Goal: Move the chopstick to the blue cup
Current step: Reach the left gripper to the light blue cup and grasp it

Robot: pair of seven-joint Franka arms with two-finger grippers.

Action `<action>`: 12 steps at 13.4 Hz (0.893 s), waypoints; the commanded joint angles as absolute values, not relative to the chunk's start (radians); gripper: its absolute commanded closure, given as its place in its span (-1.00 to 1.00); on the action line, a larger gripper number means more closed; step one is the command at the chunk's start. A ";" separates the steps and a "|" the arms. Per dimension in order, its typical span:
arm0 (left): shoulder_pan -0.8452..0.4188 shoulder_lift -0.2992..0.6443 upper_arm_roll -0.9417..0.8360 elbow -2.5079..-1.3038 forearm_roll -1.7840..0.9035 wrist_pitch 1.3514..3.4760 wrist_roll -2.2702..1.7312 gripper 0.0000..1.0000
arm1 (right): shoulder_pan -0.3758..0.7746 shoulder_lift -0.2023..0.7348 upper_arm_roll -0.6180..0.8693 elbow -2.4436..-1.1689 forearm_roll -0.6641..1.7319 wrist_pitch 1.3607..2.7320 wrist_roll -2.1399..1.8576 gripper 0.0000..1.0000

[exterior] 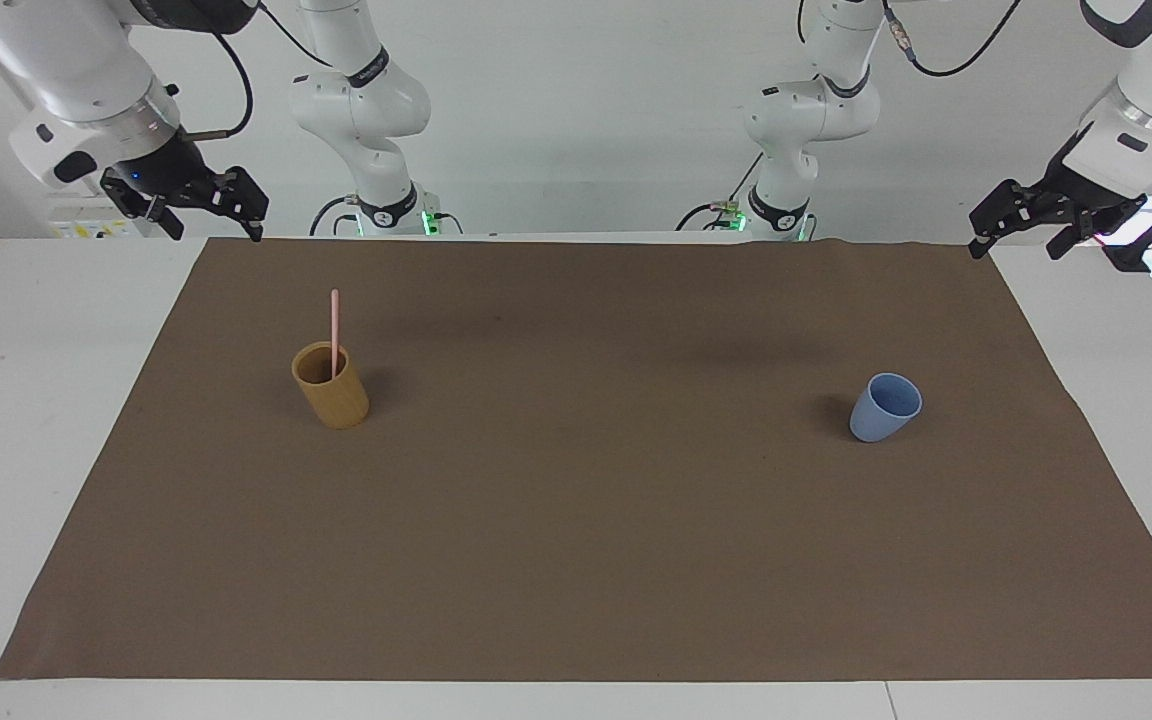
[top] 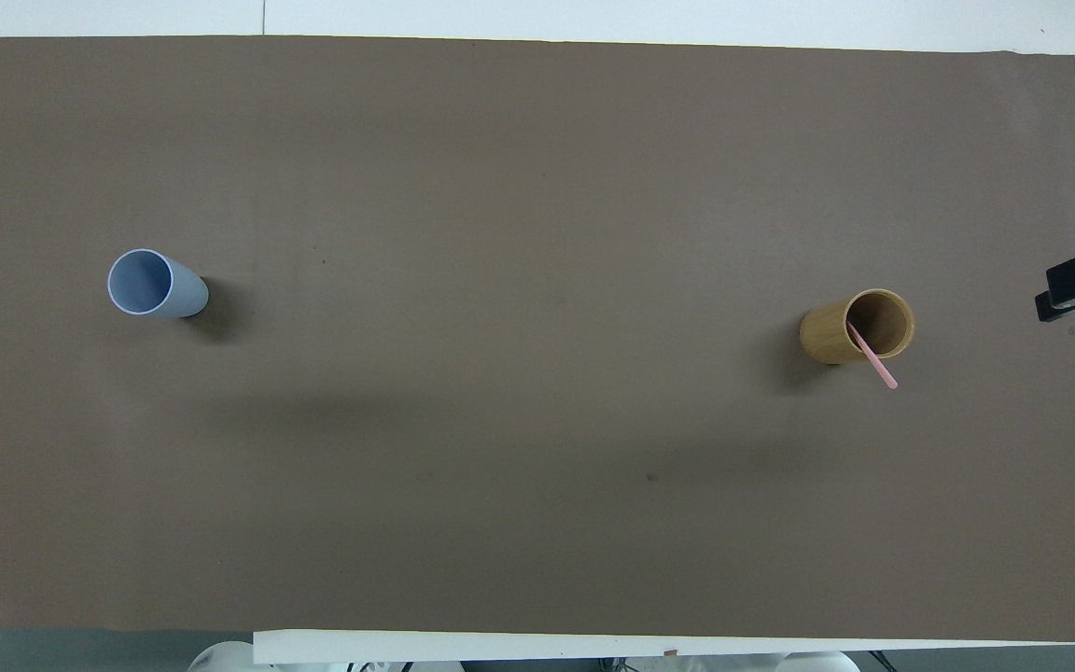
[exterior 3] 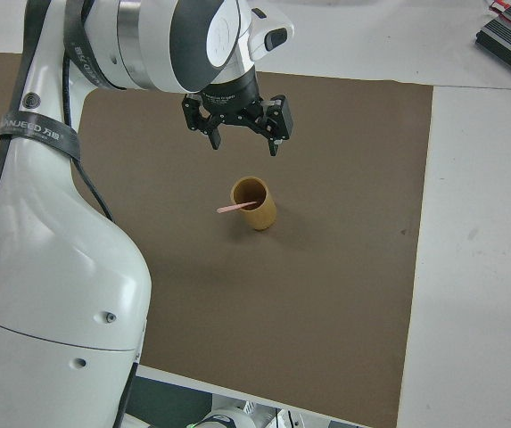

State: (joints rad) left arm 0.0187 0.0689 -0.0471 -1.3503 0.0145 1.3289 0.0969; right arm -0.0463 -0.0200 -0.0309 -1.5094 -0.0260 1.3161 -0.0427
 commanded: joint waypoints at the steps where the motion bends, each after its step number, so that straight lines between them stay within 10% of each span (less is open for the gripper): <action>1: 0.017 0.077 -0.048 -1.327 0.015 1.318 0.100 -1.00 | -0.051 -0.049 -0.038 -1.537 -0.035 1.319 -0.061 -1.00; 7: 0.026 -0.103 -0.049 -1.924 0.012 1.904 -0.118 -1.00 | -0.046 -0.051 -0.037 -1.537 -0.035 1.319 -0.051 -1.00; 12: 0.029 -0.055 -0.046 -2.130 0.014 2.139 -0.120 -0.96 | -0.046 -0.051 -0.035 -1.539 -0.035 1.319 -0.049 -1.00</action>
